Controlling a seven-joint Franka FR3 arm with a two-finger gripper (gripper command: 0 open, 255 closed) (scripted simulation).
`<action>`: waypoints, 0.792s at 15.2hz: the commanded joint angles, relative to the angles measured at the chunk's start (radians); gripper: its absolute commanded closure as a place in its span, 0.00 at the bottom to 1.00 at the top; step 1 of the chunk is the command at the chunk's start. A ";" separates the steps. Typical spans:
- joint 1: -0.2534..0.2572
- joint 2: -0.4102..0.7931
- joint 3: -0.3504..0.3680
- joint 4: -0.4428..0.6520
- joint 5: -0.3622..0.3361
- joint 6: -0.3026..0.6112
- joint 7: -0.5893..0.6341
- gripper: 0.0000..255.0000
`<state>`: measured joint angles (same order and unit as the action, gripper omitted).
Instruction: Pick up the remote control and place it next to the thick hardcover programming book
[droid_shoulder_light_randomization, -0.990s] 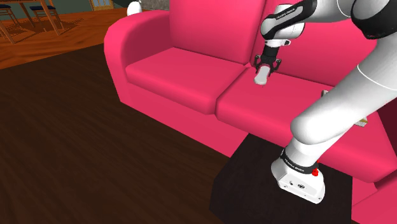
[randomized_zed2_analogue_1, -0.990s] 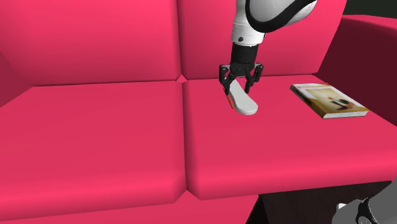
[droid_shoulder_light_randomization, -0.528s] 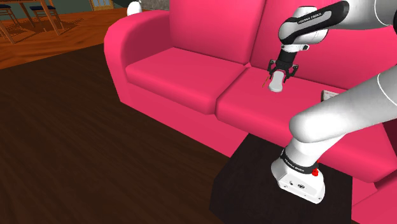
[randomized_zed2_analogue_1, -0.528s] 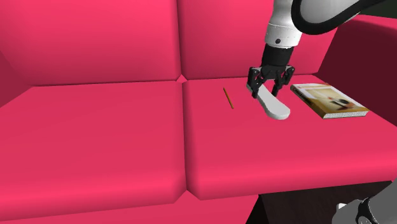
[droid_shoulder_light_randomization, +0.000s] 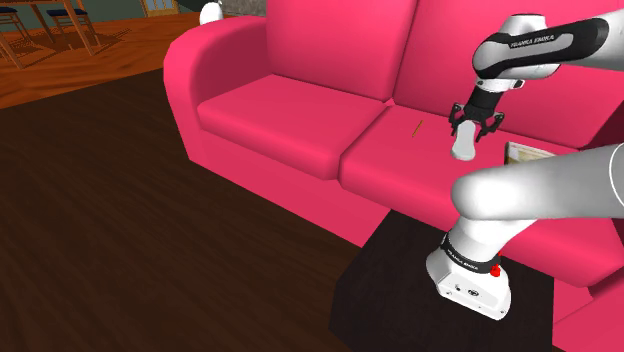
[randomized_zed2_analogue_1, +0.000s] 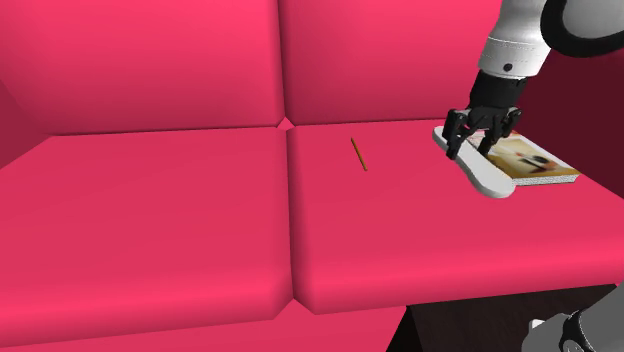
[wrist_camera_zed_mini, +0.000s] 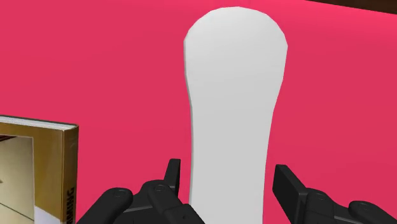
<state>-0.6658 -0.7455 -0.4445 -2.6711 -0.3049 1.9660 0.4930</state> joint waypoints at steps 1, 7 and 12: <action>-0.045 -0.079 -0.012 -0.043 -0.032 -0.036 -0.029 1.00; -0.186 -0.271 -0.075 -0.112 -0.129 -0.154 -0.153 1.00; -0.309 -0.396 -0.145 -0.131 -0.216 -0.251 -0.283 1.00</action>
<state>-0.9464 -1.1046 -0.5826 -2.7956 -0.5056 1.7460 0.2379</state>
